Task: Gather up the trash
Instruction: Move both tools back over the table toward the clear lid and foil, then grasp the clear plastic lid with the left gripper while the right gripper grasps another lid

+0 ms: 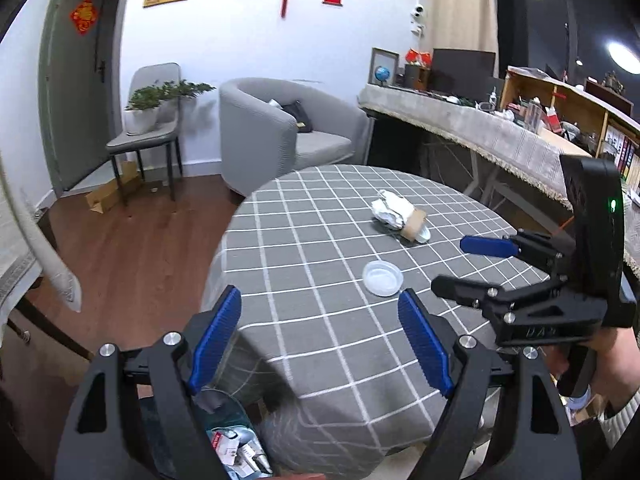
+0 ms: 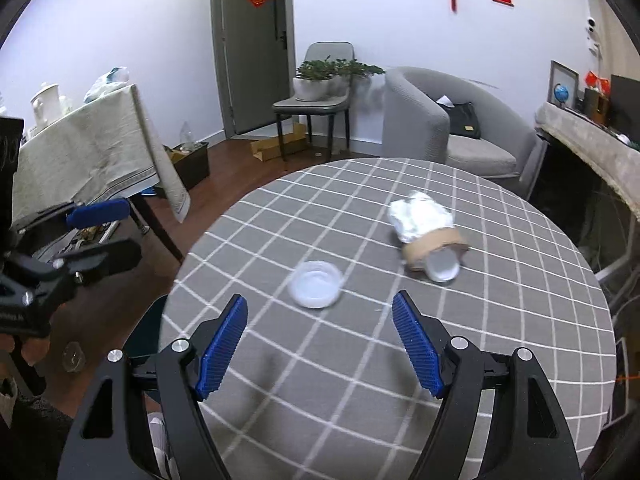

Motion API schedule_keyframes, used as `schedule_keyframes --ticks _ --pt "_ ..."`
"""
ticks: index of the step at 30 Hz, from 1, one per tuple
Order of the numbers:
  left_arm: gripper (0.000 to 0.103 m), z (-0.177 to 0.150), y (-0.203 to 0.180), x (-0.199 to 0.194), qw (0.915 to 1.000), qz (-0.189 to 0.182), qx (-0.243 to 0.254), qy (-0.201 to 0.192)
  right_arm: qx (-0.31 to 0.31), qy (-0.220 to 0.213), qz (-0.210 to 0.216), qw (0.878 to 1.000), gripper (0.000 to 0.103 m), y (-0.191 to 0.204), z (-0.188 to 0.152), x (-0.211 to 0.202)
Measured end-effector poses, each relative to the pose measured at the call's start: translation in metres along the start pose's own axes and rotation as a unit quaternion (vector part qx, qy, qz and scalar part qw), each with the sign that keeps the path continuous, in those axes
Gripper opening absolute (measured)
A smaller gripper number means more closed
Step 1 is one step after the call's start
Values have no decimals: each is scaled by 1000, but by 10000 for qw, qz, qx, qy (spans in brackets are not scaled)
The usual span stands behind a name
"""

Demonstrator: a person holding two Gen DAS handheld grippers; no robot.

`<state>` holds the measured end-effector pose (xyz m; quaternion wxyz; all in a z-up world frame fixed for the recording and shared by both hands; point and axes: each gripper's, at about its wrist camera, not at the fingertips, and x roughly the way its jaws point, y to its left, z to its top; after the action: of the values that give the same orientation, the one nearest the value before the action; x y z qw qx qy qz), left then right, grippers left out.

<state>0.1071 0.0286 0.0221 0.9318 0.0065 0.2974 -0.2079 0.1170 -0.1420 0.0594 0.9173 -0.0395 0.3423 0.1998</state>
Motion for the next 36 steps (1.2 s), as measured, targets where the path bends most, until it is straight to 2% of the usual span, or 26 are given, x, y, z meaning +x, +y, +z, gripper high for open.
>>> schedule_keyframes --ticks 2,5,11,13,21,26,30,36 --pt "82 2 -4 9 9999 -120 -4 68 62 11 10 10000 76 -9 2 1" --pt "76 4 -12 24 9993 -315 41 198 100 43 -17 9999 76 -20 4 4" --pt "73 6 -28 56 9973 -533 188 473 171 151 -55 9997 74 -45 6 9" --pt "69 5 -30 62 9968 -545 233 536 207 207 -39 9996 66 -54 8 11" --pt "62 4 -39 88 9941 -584 437 806 221 453 -17 9987 51 -78 12 23" --pt "61 5 -43 96 9928 -590 534 896 164 609 -35 9980 48 -82 13 35" --pt "45 5 -46 104 9915 -451 697 998 166 704 -90 9973 47 -87 14 43" --pt "42 9 -39 105 9922 -483 662 936 123 783 -114 9968 43 -89 19 54"
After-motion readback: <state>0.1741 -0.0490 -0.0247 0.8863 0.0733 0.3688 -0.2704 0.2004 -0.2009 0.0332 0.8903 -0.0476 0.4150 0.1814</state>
